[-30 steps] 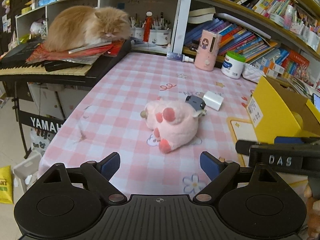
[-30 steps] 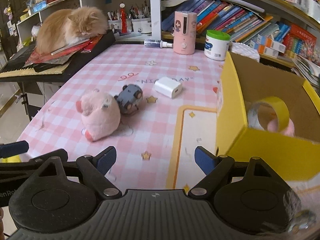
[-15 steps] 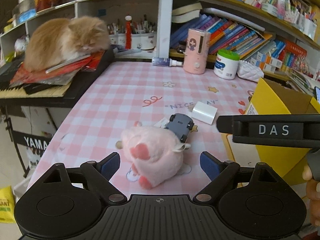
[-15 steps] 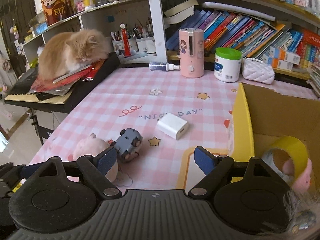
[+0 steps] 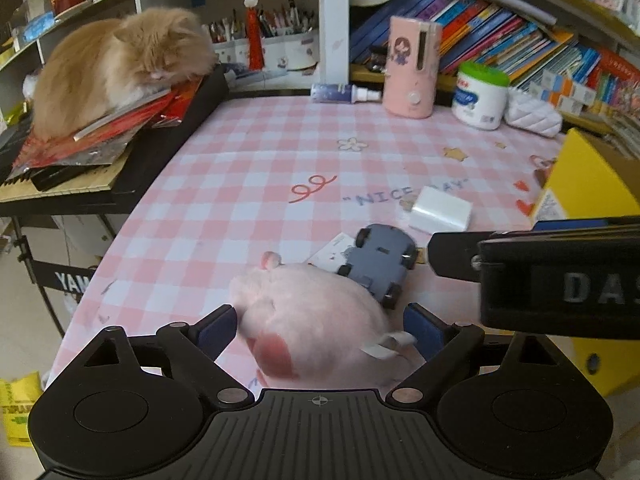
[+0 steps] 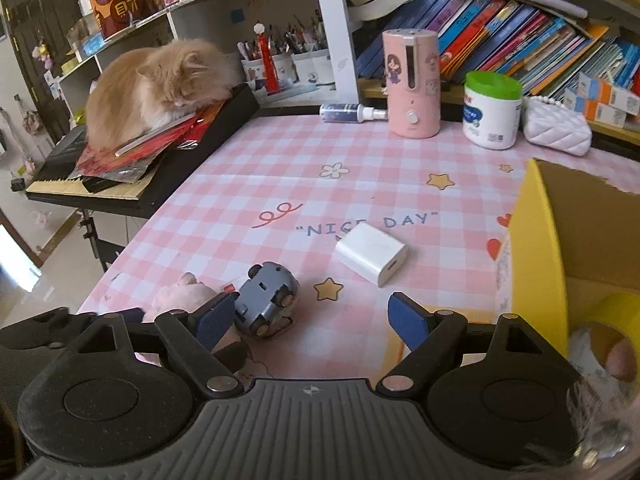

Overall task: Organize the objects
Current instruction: 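Grasp the pink plush pig with the left tool while the right tool grasps the grey toy car, then lift the pig and toy car and carry them toward the yellow box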

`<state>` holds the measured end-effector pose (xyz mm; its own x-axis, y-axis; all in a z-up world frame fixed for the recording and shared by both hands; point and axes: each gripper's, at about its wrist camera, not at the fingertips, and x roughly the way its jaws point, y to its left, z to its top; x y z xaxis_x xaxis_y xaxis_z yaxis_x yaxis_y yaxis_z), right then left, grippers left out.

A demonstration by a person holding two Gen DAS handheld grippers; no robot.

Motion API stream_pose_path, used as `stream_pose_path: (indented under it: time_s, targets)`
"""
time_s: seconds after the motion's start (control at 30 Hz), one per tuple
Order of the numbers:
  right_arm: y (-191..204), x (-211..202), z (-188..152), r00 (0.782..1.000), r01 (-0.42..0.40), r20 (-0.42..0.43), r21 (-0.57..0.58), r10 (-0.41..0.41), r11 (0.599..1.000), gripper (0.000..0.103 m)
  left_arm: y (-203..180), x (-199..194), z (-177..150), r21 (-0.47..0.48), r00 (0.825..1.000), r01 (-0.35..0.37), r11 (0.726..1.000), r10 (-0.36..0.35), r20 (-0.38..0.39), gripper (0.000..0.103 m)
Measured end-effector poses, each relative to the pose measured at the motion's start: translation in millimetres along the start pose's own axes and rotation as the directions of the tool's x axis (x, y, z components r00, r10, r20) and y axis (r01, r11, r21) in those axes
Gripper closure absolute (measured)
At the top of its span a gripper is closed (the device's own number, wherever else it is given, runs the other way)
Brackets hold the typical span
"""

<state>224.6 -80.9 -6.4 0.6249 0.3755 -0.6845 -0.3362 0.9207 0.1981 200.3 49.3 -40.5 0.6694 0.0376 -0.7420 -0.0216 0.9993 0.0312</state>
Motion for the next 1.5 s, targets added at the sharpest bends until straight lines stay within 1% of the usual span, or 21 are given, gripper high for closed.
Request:
stream_pose_path:
  time_s: [0.07,0.13,0.17,0.23,0.27,0.3,0.37,0.47,0.6,0.67,0.77,0.83,0.9,0.93,1.0,1.07,1.17,1.27,1.5]
  targets:
    - [1,4,3,1.0,-0.008,-0.006,-0.002,0.008,1.0,0.019,3,7,-1,0.0,1.0,-0.019,1.0,0.019,-0.02,0.013]
    - [2,9,5,1.0,-0.014,-0.012,0.0,0.014,1.0,0.019,8,9,-2,-0.016,0.999,-0.011,1.0,0.011,-0.04,0.015]
    - [2,12,6,1.0,-0.017,-0.019,0.005,0.017,1.0,0.019,11,9,-3,-0.032,0.999,0.002,0.999,-0.003,-0.045,0.019]
    - [2,18,8,0.999,-0.025,-0.033,0.015,0.025,1.0,0.019,15,7,-5,-0.042,0.999,0.009,0.999,-0.011,-0.039,0.023]
    - [3,21,8,0.999,-0.027,-0.039,0.019,0.028,0.999,0.02,17,5,-5,-0.044,0.999,0.013,0.999,-0.014,-0.036,0.028]
    - [3,23,8,0.998,-0.03,-0.046,0.022,0.031,0.999,0.02,19,3,-5,-0.047,0.999,0.014,0.999,-0.015,-0.034,0.036]
    - [5,30,9,0.997,-0.036,-0.06,0.028,0.038,0.999,0.02,25,-3,-6,-0.065,1.0,0.007,0.998,-0.009,-0.03,0.038]
    - [9,39,10,0.996,-0.046,-0.078,0.032,0.049,0.998,0.02,39,-12,-9,-0.127,1.0,0.013,0.992,-0.015,-0.016,0.039]
    - [14,52,10,0.993,-0.056,-0.098,0.035,0.059,0.998,0.02,55,-26,-13,-0.189,1.0,0.005,0.982,-0.004,0.007,0.039]
    - [17,60,10,0.992,-0.06,-0.109,0.039,0.064,0.997,0.02,60,-32,-15,-0.212,1.0,0.006,0.977,-0.003,0.017,0.039]
    - [22,70,9,0.99,-0.071,-0.117,0.03,0.074,0.997,0.021,63,-38,-18,-0.221,1.0,0.003,0.975,0.003,0.025,0.039]
    - [26,78,9,0.989,-0.077,-0.124,0.021,0.079,0.997,0.025,65,-40,-19,-0.22,1.0,-0.001,0.975,0.007,0.028,0.039]
    - [28,85,7,0.987,-0.074,-0.141,0.024,0.076,0.997,0.031,68,-42,-20,-0.225,0.999,-0.004,0.974,0.011,0.031,0.039]
    - [28,89,7,0.986,-0.07,-0.15,0.028,0.073,0.997,0.032,70,-42,-21,-0.228,0.999,-0.006,0.974,0.013,0.032,0.039]
    - [28,94,5,0.983,-0.064,-0.17,0.038,0.069,0.997,0.041,72,-44,-22,-0.234,0.999,-0.007,0.972,0.015,0.035,0.039]
    - [27,98,3,0.981,-0.06,-0.182,0.045,0.067,0.997,0.046,73,-46,-23,-0.237,0.999,-0.005,0.972,0.014,0.038,0.039]
    - [27,95,2,0.982,-0.064,-0.176,0.036,0.07,0.997,0.047,72,-48,-23,-0.233,0.999,0.005,0.972,0.007,0.047,0.039]
    - [29,86,1,0.986,-0.062,-0.152,0.01,0.063,0.998,0.047,70,-54,-23,-0.221,0.998,0.019,0.975,-0.005,0.065,0.039]
    - [31,55,-1,0.994,-0.055,-0.095,-0.027,0.052,0.998,0.047,65,-64,-24,-0.211,0.995,0.061,0.975,-0.042,0.095,0.039]
